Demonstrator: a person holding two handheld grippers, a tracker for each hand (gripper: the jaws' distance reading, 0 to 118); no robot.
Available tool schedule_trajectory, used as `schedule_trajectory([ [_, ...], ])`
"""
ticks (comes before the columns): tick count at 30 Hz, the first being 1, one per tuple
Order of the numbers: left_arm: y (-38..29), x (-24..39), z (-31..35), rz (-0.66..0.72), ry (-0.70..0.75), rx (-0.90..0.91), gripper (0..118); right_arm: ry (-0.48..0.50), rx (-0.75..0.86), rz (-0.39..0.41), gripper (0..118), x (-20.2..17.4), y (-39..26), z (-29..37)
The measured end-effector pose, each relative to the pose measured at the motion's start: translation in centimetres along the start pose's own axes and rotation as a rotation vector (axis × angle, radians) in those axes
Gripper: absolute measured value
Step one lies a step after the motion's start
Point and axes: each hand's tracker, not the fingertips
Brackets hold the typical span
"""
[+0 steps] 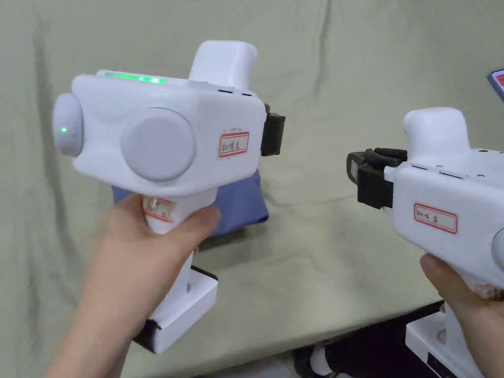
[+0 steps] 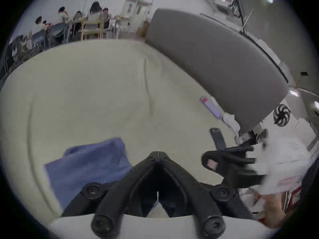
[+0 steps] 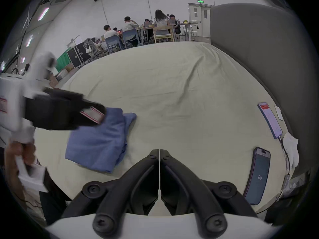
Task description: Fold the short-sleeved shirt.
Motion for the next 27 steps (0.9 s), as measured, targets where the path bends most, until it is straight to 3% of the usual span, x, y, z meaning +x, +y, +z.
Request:
schedule_trajectory([
  [7, -2.6, -5.6, 12.2, 0.048, 0.280, 0.088, 0, 0.131, 0.074, 0.163, 4, -7.2, 3.5, 0.7],
  [12, -5.1, -11.6, 12.1, 0.222, 0.300, 0.030, 1, 0.191, -0.011, 0.216, 4, -11.6, 3.3, -5.5],
  [13, -5.4, -12.9, 11.7, 0.298, 0.252, 0.024, 13, 0.190, -0.050, 0.220, 4, -11.9, 2.6, -8.0],
  [15, -6.4, -15.3, 10.7, 0.438, 0.069, 0.051, 82, 0.164, -0.145, 0.247, 4, -11.9, 1.1, -13.1],
  [16, -7.1, -16.9, 9.7, 0.524, -0.045, 0.060, 92, 0.095, -0.217, 0.297, 4, -11.4, 0.0, -16.5],
  [17, -7.6, -18.2, 8.7, 0.587, -0.124, 0.059, 92, 0.118, -0.224, 0.290, 4, -10.3, -0.7, -18.2],
  [18, -8.2, -19.0, 8.0, 0.616, -0.175, 0.070, 92, 0.192, -0.154, 0.222, 4, -9.6, -0.3, -17.9],
  [19, -8.6, -19.3, 7.2, 0.643, -0.189, 0.063, 92, 0.206, -0.138, 0.150, 4, -9.1, 0.8, -16.8],
  [23, -9.7, -20.5, 4.2, 0.612, -0.113, 0.035, 92, 0.245, -0.176, 0.220, 4, -8.5, 1.4, -16.5],
  [27, -10.8, -20.3, -0.2, 0.621, -0.207, -0.058, 92, 0.292, -0.185, 0.181, 4, -7.7, 1.6, -16.4],
])
